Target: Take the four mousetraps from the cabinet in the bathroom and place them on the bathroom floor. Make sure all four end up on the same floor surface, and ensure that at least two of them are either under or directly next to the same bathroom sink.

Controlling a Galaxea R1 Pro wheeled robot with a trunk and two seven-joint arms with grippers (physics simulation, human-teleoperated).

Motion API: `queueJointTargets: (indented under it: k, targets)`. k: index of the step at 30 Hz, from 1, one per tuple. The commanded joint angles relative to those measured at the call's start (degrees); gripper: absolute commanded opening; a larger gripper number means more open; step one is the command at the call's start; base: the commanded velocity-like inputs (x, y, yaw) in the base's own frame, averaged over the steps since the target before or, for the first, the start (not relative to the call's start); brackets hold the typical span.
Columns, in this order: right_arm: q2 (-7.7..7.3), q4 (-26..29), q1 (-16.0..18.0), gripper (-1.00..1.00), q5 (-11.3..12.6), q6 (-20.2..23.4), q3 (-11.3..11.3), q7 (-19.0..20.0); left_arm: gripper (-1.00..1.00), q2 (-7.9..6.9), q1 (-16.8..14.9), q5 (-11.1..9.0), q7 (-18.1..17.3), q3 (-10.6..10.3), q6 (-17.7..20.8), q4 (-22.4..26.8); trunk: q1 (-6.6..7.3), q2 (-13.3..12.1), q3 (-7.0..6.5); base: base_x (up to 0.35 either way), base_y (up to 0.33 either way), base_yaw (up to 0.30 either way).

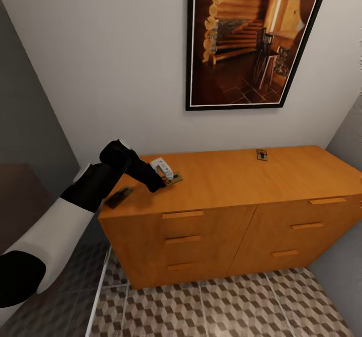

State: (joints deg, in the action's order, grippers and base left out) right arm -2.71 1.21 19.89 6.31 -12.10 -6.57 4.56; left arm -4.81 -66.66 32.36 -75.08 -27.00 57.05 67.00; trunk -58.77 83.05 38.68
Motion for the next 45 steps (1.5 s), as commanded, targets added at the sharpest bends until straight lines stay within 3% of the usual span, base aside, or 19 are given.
queueJointTargets:
  k: [1, 38, 45]
  targets:
    - [-0.02, -0.07, 0.05, -1.00, 0.64, -0.21, -0.46, 0.28, -1.00, -0.02, -0.05, 0.69, -0.59, -0.07, 0.17, 0.07, 0.04, 0.03, 0.05, -0.332, 0.000, 0.000]
    - [-0.02, -0.07, 0.04, -1.00, 0.63, -0.20, -0.43, 0.21, -1.00, -0.11, -0.05, 0.64, -0.58, -0.16, 0.13, -1.00, 0.04, 0.03, 0.05, -0.332, 0.000, 0.000]
    - [-0.02, -0.07, 0.06, -1.00, 0.63, -0.20, -0.39, 0.19, -1.00, -0.07, -0.05, 0.68, -0.45, -0.29, 0.02, -6.78, 0.04, 0.03, 0.05, -0.258, 0.000, 0.000]
